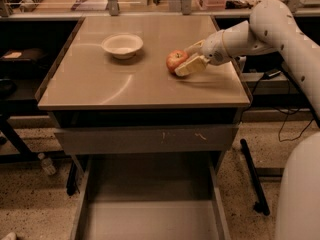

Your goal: Place apple into middle drawer

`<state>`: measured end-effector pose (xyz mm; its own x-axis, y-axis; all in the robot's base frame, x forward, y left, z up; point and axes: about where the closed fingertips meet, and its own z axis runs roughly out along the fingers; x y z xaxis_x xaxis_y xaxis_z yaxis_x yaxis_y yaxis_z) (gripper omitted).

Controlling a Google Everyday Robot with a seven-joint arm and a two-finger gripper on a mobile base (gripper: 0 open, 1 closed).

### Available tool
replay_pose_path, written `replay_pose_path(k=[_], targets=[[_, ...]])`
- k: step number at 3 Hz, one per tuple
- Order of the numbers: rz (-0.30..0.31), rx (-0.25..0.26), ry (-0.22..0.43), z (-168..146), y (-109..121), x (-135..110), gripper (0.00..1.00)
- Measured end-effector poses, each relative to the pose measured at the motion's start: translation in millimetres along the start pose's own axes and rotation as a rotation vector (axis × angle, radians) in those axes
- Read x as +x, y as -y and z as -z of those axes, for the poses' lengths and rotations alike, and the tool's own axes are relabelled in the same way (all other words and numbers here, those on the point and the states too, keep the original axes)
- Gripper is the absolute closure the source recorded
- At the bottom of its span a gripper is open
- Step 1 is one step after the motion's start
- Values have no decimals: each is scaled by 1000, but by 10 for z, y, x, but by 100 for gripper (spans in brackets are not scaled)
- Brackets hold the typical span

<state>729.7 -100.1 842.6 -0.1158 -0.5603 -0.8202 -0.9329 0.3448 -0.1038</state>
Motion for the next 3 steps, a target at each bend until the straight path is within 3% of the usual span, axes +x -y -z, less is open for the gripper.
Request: replay_pose_path(k=[2, 3], targets=[[0, 0, 0, -1, 0, 0, 90], [0, 0, 0, -1, 0, 0, 100]])
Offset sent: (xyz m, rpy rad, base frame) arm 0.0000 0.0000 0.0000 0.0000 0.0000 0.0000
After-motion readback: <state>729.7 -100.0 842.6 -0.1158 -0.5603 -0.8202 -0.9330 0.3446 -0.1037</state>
